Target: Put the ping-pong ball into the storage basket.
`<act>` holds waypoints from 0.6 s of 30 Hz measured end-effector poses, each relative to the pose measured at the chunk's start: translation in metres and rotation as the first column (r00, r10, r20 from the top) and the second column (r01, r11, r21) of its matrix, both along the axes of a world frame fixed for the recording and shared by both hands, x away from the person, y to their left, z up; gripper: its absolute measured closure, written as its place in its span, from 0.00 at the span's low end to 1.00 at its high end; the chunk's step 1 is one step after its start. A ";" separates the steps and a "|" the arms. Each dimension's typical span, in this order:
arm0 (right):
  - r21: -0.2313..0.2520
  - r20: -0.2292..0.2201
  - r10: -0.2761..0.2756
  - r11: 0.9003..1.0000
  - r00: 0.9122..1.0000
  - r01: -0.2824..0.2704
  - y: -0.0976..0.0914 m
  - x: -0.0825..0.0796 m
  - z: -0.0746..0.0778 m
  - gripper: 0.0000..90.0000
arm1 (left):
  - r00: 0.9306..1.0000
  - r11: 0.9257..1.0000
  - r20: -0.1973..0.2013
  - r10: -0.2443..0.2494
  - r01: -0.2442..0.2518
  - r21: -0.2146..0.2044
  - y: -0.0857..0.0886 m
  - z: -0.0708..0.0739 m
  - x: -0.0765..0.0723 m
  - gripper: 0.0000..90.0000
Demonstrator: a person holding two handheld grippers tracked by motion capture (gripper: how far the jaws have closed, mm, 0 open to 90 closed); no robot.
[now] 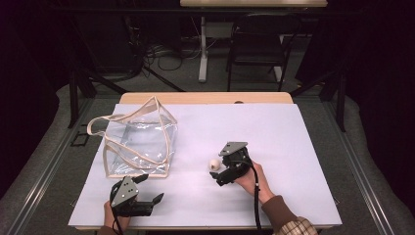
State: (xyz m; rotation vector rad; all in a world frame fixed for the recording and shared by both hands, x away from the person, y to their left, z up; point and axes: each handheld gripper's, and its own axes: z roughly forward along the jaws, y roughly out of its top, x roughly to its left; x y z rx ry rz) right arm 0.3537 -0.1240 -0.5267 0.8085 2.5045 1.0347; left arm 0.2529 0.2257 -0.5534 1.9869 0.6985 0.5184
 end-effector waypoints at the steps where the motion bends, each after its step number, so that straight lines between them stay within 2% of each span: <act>1: -0.001 0.000 0.000 1.000 1.000 0.000 0.001 0.001 0.000 0.00 | 1.000 1.000 0.000 0.000 0.000 0.000 0.000 0.000 0.000 0.18; 15: -0.020 -0.024 0.005 1.000 1.000 -0.006 0.012 0.009 -0.010 0.00 | 1.000 1.000 0.001 0.001 -0.001 -0.003 0.000 0.000 0.000 0.18; 18: -0.024 -0.031 0.006 1.000 1.000 -0.007 0.013 0.010 -0.012 0.04 | 1.000 1.000 0.002 0.001 -0.001 -0.003 0.000 0.000 0.000 0.18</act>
